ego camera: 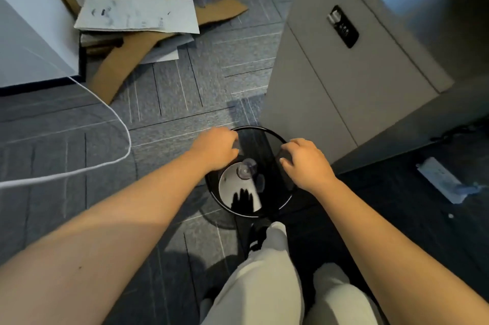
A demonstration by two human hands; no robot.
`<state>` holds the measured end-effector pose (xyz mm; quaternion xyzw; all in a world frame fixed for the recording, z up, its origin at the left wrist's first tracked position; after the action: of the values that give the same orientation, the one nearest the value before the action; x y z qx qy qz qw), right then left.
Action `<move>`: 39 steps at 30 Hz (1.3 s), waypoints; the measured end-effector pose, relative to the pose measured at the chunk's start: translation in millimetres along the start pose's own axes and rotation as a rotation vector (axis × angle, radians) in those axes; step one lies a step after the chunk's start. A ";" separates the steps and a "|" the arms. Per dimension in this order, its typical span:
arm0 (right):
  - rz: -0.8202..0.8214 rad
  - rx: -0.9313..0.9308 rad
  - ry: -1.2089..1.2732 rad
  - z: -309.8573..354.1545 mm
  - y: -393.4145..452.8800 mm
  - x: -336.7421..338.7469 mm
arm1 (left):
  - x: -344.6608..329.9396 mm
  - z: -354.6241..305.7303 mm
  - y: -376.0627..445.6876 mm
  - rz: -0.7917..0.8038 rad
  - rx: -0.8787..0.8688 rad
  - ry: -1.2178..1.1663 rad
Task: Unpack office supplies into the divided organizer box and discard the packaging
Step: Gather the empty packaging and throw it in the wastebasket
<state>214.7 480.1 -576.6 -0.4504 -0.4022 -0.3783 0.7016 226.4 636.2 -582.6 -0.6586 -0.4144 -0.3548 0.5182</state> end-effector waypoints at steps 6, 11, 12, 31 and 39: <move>-0.184 0.014 -0.043 20.7 -55.3 89.9 | 87.6 -43.1 -47.8 -0.184 -0.140 0.090; -0.370 0.067 -0.036 44.9 -114.0 167.3 | 167.2 -90.4 -103.7 -0.386 -0.287 0.095; -0.406 0.069 -0.041 47.9 -127.2 181.7 | 181.2 -99.7 -114.4 -0.427 -0.315 0.107; -0.771 -0.538 -0.044 -180.1 -308.9 294.1 | 216.4 -364.4 -117.8 -0.470 -0.763 0.036; -0.686 -0.860 0.013 -246.3 -366.1 267.8 | 194.7 -454.0 -123.0 -0.392 -0.886 -0.021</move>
<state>47.3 91.6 -280.9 -0.5372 -0.3306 -0.7184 0.2932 175.7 242.1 -264.5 -0.7292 -0.3449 -0.5812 0.1071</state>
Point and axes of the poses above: each hand's wrist, its own y-axis towards the middle knuckle, its own x-axis out of the back of the hand, z = x × y, the point moved 7 cm from there along y, towards the middle knuckle, and after that the axes turned 3 degrees about x, right-handed, at the moved point
